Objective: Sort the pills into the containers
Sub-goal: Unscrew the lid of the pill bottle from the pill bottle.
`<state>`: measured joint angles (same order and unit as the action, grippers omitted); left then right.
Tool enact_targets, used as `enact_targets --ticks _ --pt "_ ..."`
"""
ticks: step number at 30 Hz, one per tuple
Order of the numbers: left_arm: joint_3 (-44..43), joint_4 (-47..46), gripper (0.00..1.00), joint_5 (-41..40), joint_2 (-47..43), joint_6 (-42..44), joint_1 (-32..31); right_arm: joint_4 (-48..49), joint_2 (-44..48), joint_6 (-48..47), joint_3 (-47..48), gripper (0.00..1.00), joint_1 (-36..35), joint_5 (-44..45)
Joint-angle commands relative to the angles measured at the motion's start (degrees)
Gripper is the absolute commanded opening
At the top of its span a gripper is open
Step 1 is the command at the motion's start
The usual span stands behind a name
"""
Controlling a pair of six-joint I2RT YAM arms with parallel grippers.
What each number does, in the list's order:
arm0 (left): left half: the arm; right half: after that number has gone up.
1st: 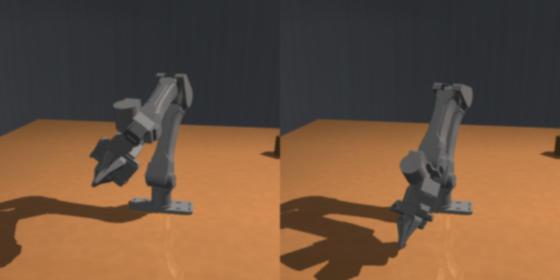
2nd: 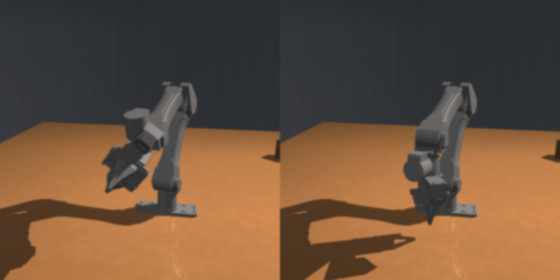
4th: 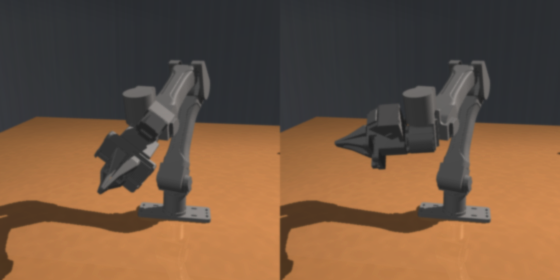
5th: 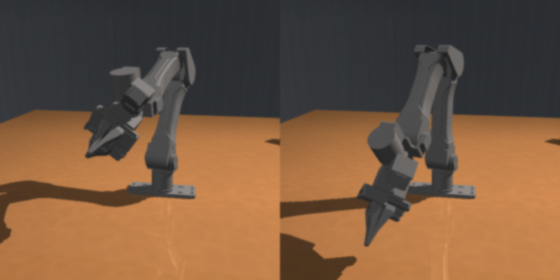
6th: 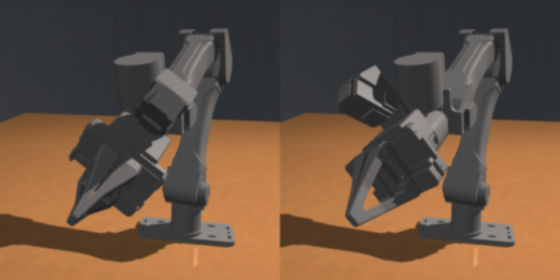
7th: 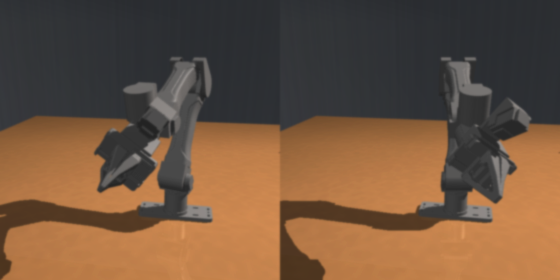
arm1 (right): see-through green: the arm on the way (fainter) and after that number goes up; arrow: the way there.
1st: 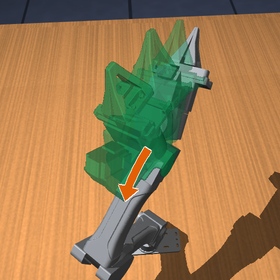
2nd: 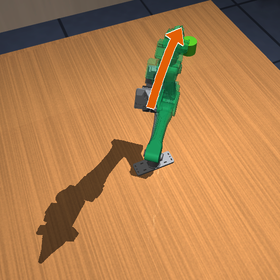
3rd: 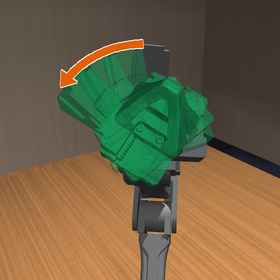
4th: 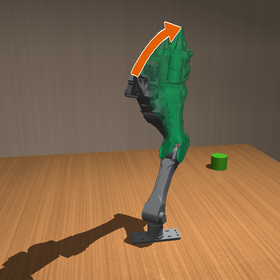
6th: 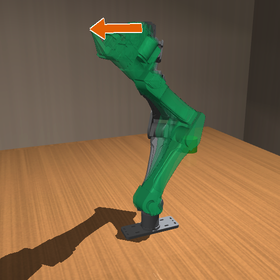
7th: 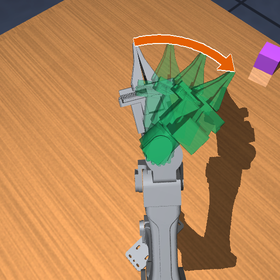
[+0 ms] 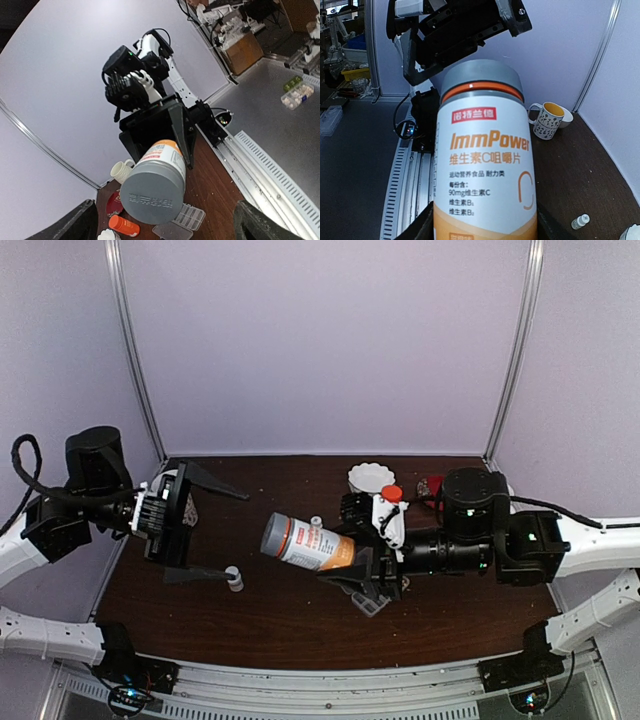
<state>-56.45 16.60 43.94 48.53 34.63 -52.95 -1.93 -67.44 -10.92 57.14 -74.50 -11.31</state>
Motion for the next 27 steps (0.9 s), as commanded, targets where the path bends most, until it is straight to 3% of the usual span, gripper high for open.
enact_targets --ticks 1,6,14,22,27 --pt "-3.5 4.2 0.98 1.8 2.9 17.6 -0.6 0.2 -1.0 4.5 3.0 0.03 0.5 -7.8" --pt "-5.4 4.9 0.97 2.0 5.6 18.7 -0.8 0.4 -2.6 5.0 4.4 0.03 0.5 -9.3" --pt "-6.0 5.1 0.83 3.2 6.3 18.6 -0.9 1.8 -3.9 5.2 5.0 0.03 0.6 -9.2" --pt "-5.5 5.4 0.93 4.0 6.6 18.5 -0.9 1.8 -4.9 5.5 5.6 0.03 0.8 -9.9" --pt "-5.9 5.9 0.83 4.4 7.4 18.6 -0.9 1.8 -5.1 5.7 5.9 0.03 0.9 -10.1"
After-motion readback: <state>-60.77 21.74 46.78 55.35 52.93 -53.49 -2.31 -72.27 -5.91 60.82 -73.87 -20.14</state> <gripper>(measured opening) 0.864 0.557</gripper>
